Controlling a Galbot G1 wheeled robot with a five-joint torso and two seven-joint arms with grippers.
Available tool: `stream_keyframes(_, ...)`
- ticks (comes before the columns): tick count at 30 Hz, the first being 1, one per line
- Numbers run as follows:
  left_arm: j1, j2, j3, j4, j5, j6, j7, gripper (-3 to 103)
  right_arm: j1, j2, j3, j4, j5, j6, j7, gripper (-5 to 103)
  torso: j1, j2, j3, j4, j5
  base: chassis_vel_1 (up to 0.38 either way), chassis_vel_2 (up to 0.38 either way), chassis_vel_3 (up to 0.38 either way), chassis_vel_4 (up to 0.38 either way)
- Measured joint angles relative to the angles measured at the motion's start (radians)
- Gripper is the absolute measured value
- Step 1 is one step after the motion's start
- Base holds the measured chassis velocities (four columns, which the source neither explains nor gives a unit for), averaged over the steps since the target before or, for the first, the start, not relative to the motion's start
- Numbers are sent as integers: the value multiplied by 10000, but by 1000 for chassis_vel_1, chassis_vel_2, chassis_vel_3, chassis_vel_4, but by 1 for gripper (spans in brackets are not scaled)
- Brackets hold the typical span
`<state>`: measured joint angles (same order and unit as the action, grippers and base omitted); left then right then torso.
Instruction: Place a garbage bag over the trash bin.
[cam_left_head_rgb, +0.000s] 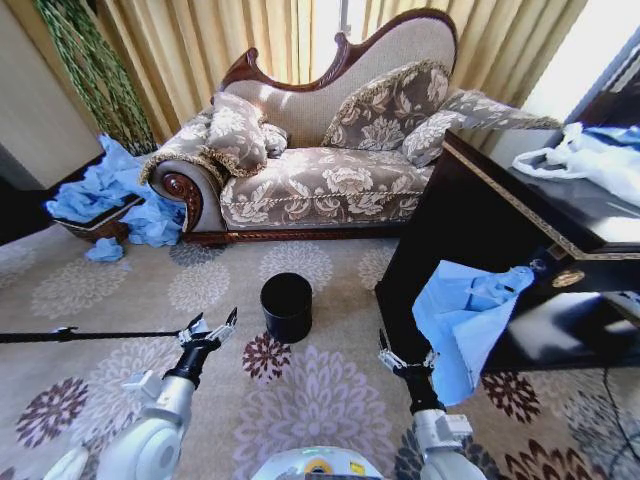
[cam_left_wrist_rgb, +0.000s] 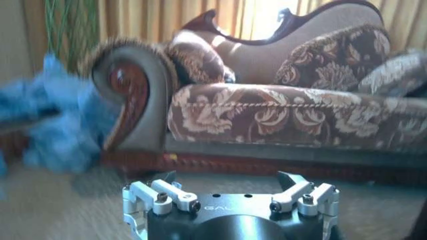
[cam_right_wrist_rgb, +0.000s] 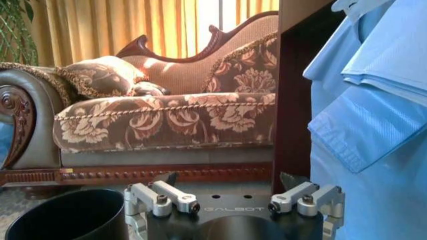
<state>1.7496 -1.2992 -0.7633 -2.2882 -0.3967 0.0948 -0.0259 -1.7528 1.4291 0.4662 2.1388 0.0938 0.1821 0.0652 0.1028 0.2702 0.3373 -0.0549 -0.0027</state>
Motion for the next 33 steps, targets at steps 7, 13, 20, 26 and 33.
stream_keyframes(7,255,-150,55,126,794,-553,-161,100,144,-1,-35,-8,-22,0,145,100,0,0,0,-1,1,0,0,0,0)
stream_keyframes(13,650,-317,67,119,935,-918,-172,100,223,21,6,114,109,-56,225,100,0,0,0,0,1,0,0,0,0)
stream_keyframes(20,596,-326,167,55,662,-858,-181,100,231,-4,9,214,275,-137,252,100,0,0,0,-1,1,0,0,0,0)
stream_keyframes(26,514,-278,182,102,696,-845,-185,100,251,31,-42,216,271,-162,252,100,0,0,0,-1,1,0,0,0,0)
stream_keyframes(33,514,-238,261,116,212,-680,-208,100,284,32,-98,223,257,-200,251,100,0,0,0,1,1,0,0,0,0)
